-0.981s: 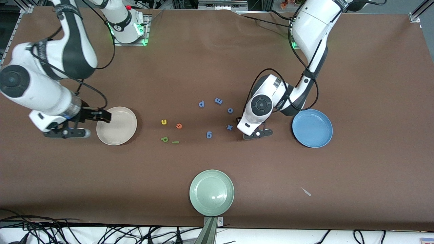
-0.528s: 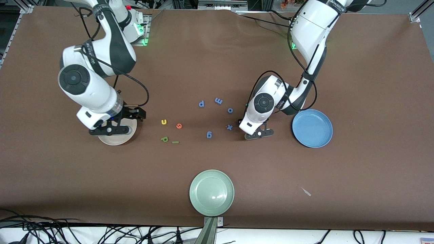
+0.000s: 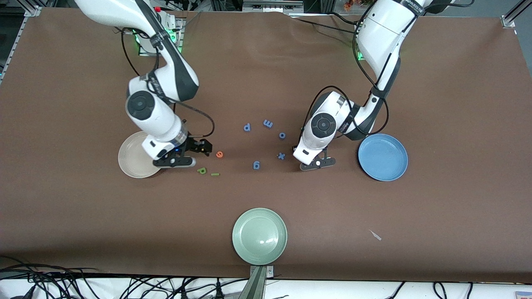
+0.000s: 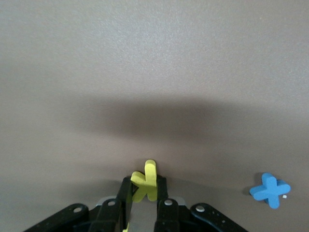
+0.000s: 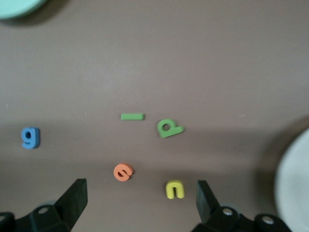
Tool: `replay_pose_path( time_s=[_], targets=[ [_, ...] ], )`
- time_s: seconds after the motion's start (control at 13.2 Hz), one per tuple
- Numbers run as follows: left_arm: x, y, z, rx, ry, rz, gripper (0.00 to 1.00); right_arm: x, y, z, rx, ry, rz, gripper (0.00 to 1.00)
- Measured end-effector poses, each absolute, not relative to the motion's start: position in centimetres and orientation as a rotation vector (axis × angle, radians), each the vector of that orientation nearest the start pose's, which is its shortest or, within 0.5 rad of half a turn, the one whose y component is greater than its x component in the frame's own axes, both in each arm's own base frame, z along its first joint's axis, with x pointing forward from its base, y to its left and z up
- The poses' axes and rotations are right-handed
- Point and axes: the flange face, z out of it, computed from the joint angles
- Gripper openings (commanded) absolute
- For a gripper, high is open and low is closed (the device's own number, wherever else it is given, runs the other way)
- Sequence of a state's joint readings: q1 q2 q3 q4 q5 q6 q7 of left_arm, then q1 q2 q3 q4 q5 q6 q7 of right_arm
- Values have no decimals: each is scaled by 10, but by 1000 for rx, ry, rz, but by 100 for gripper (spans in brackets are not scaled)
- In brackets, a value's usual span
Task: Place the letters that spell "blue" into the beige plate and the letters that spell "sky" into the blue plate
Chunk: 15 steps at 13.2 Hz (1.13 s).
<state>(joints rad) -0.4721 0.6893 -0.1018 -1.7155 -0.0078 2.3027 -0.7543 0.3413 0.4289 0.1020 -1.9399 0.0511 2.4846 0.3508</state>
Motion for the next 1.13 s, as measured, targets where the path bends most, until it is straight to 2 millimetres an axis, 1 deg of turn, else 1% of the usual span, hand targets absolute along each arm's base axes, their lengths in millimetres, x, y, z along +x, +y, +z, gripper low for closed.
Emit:
replay_pose_path(
  time_s=[0.08,0.15,0.23,0.38,0.45,0.53,0.6,0.68,0.75,0.83,0.91,0.98,1.06,1.13],
  targets=[
    [561,-350,194,-3104,-304,205,0,563,266,258,-3031,-102,-138,100],
    [567,-341,212,-3092,-264,228,0,554,259,244,-3041,-127,-148,100],
    [575,-325,232,-3085,-223,250,0,547,252,233,-3046,-134,-151,100],
    [591,-282,270,-3080,-125,300,0,532,244,214,-3051,-140,-141,99],
    [596,-260,282,-3074,-76,335,0,525,243,208,-3052,-144,-134,97],
    [601,-237,288,-3069,-40,365,0,521,242,203,-3054,-147,-125,95],
    [607,-214,287,-3062,2,386,0,518,242,200,-3055,-151,-120,92],
    [611,-190,282,-3045,53,399,0,517,242,196,-3055,-163,-125,86],
    [614,-166,274,-3031,87,419,0,516,243,192,-3058,-184,-131,78],
    [616,-144,266,-3026,115,447,0,516,243,187,-3061,-206,-134,75],
    [615,-127,256,-3025,141,481,0,515,244,183,-3063,-221,-133,72],
    [612,-119,246,-3016,162,505,3,514,244,179,-3065,-231,-130,69],
    [610,-115,235,-3002,173,518,12,513,245,176,-3068,-251,-132,61],
    [609,-115,226,-2995,182,521,56,513,245,172,-3070,-274,-137,51]
  ],
)
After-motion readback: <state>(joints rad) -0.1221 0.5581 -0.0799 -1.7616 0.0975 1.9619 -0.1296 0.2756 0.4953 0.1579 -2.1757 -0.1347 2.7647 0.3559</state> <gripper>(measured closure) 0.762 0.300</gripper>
